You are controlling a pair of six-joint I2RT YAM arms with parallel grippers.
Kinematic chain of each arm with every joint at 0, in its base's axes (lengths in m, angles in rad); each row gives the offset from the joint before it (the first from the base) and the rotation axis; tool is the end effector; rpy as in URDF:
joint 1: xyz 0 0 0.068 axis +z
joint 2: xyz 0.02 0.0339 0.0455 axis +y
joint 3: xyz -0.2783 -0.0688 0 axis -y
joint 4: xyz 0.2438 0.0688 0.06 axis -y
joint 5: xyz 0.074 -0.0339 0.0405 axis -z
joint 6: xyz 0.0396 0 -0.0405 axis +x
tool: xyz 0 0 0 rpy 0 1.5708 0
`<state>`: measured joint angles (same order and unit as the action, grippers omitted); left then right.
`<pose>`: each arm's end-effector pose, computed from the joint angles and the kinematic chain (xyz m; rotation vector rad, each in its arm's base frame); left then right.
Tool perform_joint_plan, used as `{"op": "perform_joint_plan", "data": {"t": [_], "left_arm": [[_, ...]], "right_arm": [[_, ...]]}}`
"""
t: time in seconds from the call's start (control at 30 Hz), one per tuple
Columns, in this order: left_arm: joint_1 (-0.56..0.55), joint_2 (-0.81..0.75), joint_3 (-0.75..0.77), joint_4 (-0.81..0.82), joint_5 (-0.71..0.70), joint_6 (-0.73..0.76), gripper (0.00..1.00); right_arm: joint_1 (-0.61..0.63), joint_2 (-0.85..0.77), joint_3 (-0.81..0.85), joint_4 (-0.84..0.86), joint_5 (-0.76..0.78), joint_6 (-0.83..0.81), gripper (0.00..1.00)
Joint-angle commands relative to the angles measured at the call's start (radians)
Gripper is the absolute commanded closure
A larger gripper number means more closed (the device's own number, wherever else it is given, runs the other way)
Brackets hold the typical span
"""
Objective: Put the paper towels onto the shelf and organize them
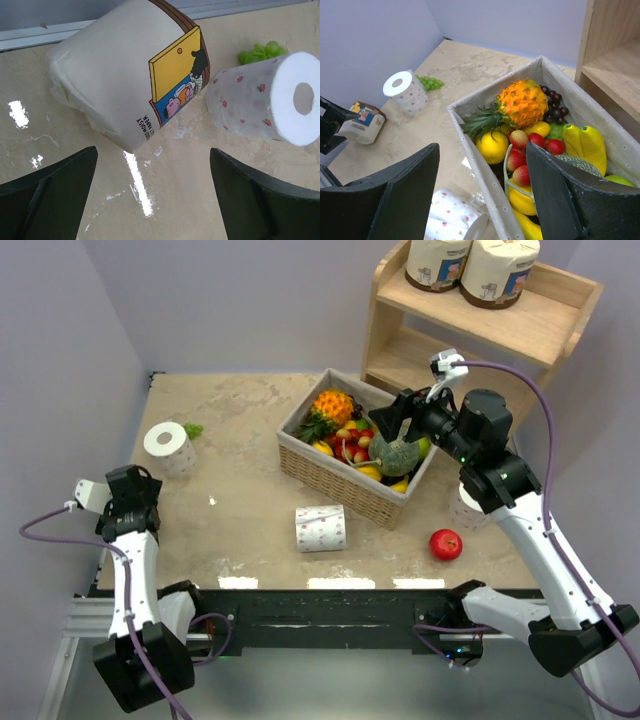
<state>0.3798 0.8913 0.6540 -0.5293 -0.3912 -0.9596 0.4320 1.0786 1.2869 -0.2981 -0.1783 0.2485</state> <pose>0.1577 0.0792 0.2543 -1.5547 1.6563 0.1546 0.2033 0.1015 0.4578 -0.2934 1.6765 0.6604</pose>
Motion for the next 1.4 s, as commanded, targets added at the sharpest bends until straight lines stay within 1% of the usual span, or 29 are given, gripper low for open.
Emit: {"op": "perform_joint_plan", "data": {"t": [0.0, 0.13, 0.23, 0.27, 0.3, 0.37, 0.43, 0.47, 0.57, 0.7, 0.87, 1.03, 1.17, 1.27, 1.37], "left_arm": [[0.018, -0.06, -0.05, 0.107, -0.089, -0.096, 0.0], [0.03, -0.064, -0.066, 0.097, -0.12, -0.097, 0.0], [0.031, -0.08, -0.091, 0.077, -0.153, -0.126, 0.0], [0.033, -0.084, -0.105, 0.087, -0.155, -0.134, 0.02], [0.037, -0.091, -0.144, 0.139, -0.146, -0.137, 0.03], [0.077, -0.109, -0.189, 0.214, -0.072, -0.175, 0.05], [0.099, -0.081, -0.246, 0.282, -0.013, -0.208, 0.06], [0.102, -0.077, -0.261, 0.325, 0.0, -0.227, 0.06], [0.105, -0.071, -0.297, 0.365, 0.008, -0.237, 0.07], [0.111, -0.06, -0.281, 0.373, -0.05, -0.206, 0.07], [0.12, -0.051, -0.252, 0.365, -0.06, -0.183, 0.07], [0.131, -0.032, -0.238, 0.358, -0.115, -0.172, 0.08], [0.142, -0.029, -0.22, 0.367, -0.11, -0.157, 0.1], [0.142, -0.019, -0.226, 0.414, -0.087, -0.131, 0.12], [0.145, -0.014, -0.241, 0.443, -0.081, -0.131, 0.13]], "right_arm": [[0.002, 0.001, 0.031, 0.022, 0.0, -0.008, 0.26], [0.002, 0.026, 0.048, 0.014, -0.019, -0.005, 0.26], [0.004, 0.033, 0.04, 0.024, -0.024, 0.003, 0.26], [0.004, 0.034, 0.04, 0.025, -0.027, 0.005, 0.26], [0.005, 0.04, 0.04, 0.025, -0.03, 0.008, 0.26], [0.005, 0.047, 0.04, 0.033, -0.044, 0.009, 0.26], [0.005, 0.055, 0.049, 0.033, -0.058, 0.012, 0.26], [0.005, 0.06, 0.054, 0.03, -0.061, 0.012, 0.26], [0.005, 0.063, 0.063, 0.024, -0.067, 0.012, 0.26], [0.004, 0.057, 0.055, 0.025, -0.069, 0.012, 0.26], [0.005, 0.064, 0.045, 0.037, -0.075, 0.014, 0.26], [0.005, 0.07, 0.054, 0.024, -0.081, 0.011, 0.26], [0.007, 0.07, 0.049, 0.034, -0.085, 0.012, 0.26], [0.007, 0.081, 0.058, 0.03, -0.096, 0.014, 0.26], [0.005, 0.083, 0.066, 0.024, -0.099, 0.012, 0.26]]}}
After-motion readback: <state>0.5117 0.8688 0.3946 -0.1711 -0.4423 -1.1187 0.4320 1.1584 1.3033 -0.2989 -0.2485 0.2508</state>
